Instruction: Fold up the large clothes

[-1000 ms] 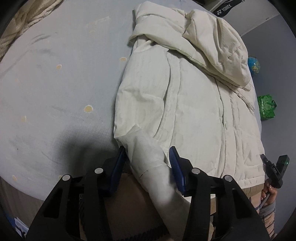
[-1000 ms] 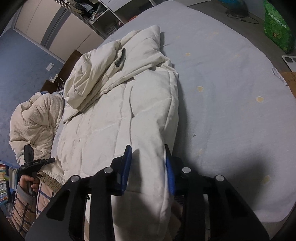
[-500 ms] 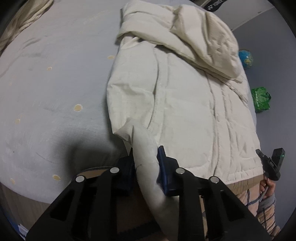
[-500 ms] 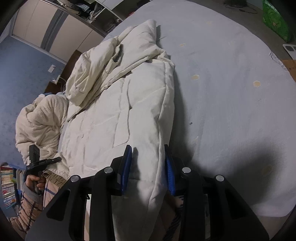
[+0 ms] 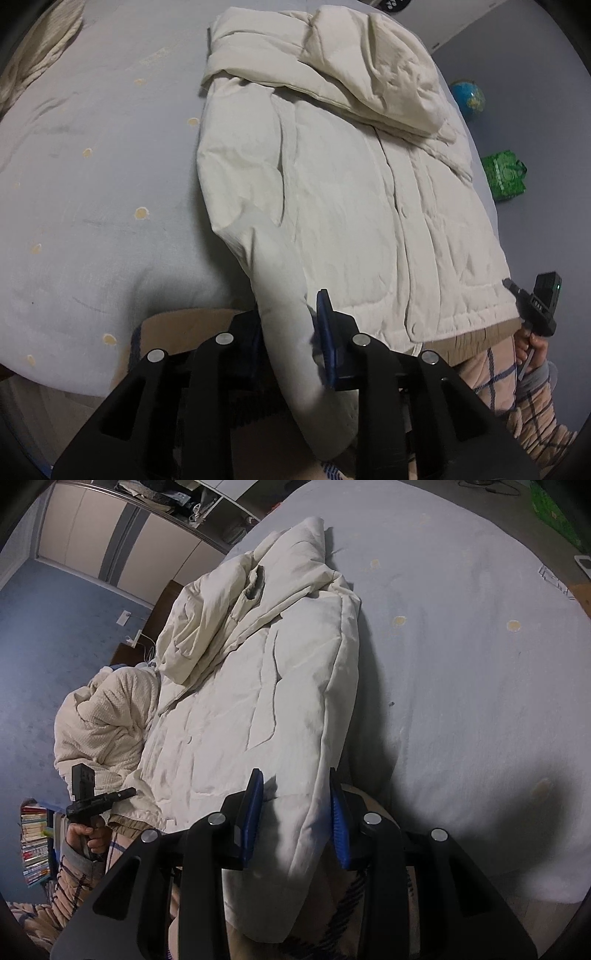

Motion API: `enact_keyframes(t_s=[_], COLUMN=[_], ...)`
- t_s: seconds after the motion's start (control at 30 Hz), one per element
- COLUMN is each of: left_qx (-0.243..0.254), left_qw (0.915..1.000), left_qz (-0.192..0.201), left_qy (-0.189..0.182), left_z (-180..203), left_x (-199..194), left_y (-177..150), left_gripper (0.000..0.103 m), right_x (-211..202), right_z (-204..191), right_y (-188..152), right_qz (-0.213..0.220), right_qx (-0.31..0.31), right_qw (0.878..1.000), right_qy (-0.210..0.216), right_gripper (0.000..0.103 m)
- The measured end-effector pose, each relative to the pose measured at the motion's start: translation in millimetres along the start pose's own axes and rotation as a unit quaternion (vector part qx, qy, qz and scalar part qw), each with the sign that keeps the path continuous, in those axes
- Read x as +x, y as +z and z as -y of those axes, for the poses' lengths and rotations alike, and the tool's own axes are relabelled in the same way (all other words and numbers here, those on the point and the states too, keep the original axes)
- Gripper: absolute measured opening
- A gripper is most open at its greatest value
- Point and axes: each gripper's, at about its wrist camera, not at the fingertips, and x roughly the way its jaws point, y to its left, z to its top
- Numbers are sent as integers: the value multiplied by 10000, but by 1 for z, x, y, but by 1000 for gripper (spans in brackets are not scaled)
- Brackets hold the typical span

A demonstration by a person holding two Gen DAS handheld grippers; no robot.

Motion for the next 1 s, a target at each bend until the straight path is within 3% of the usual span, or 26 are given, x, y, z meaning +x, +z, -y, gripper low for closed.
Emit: enact_keyframes(t_s=[0.17,0.33,0.67,1.0], left_qx=[221,378,534,171], left_qw=[9997,9992,9906,9722], left_qz=[-65,47,984,1890], left_qy=[-41,-128,-791,-1371], left_z=[8,13,34,23], left_x=[-4,-12,-64,-111], left_y=[-9,-16,2,54], left_gripper=[24,14,9,8], right_x=[-1,-9,-26,-40], right_z=[-8,-13,-45,-58], right_y=[-2,-3,29,89], right_qz=[-28,168,717,1295], right_qx=[-223,-376,-332,44], right_qw=[9997,9987,9861,9685], right_qy=[27,289,1463,2124], right_gripper=[31,15,11,10])
